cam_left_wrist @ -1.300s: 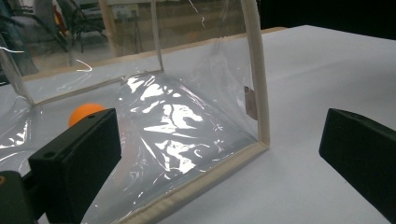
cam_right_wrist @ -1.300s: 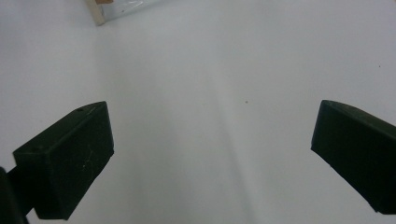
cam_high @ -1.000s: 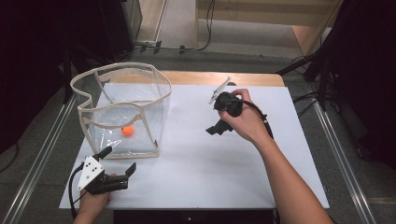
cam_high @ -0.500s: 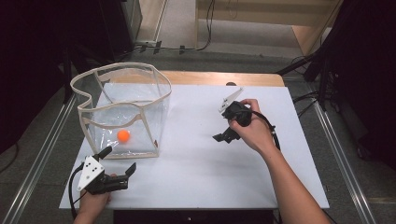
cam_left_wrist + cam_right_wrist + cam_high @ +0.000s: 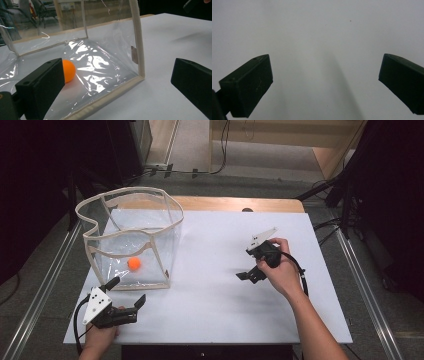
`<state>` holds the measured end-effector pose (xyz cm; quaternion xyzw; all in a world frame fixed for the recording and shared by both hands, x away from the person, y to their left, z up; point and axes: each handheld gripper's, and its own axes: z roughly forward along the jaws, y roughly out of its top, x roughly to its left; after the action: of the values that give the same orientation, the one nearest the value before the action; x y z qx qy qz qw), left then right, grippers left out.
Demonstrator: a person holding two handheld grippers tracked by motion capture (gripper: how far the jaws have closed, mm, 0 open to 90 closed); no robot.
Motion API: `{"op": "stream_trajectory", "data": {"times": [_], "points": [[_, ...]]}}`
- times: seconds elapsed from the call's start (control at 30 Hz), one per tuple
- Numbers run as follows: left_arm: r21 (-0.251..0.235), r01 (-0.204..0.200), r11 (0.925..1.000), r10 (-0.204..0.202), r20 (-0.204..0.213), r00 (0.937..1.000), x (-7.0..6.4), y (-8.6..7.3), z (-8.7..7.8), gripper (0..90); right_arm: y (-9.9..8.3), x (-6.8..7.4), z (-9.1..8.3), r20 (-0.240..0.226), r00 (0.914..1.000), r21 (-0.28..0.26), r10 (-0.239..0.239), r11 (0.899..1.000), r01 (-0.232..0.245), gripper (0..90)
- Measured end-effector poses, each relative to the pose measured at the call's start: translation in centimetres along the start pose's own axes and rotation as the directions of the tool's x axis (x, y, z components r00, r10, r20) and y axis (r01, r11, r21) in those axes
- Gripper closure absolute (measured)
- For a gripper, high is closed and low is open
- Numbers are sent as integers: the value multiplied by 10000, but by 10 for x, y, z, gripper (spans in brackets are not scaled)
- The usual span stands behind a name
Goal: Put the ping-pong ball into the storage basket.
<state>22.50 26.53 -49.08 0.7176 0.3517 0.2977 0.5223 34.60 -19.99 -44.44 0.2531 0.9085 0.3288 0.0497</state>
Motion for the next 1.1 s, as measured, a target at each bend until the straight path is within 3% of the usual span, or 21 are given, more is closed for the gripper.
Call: {"op": "stream_trajectory", "data": {"times": [0.37,0.73,1.1], "points": [[-6,12,10000,-12,-25,10000,0,0,0,0,-34,5,-6,143,9988,-775,460,9960,-448,0],[-5,12,10000,-12,-46,10000,0,0,0,0,-66,8,-12,211,9974,-1694,692,9834,-646,0],[-19,42,10000,-42,-73,10000,0,0,0,0,-97,11,-19,273,9945,-2190,1007,9713,-923,0]]}}
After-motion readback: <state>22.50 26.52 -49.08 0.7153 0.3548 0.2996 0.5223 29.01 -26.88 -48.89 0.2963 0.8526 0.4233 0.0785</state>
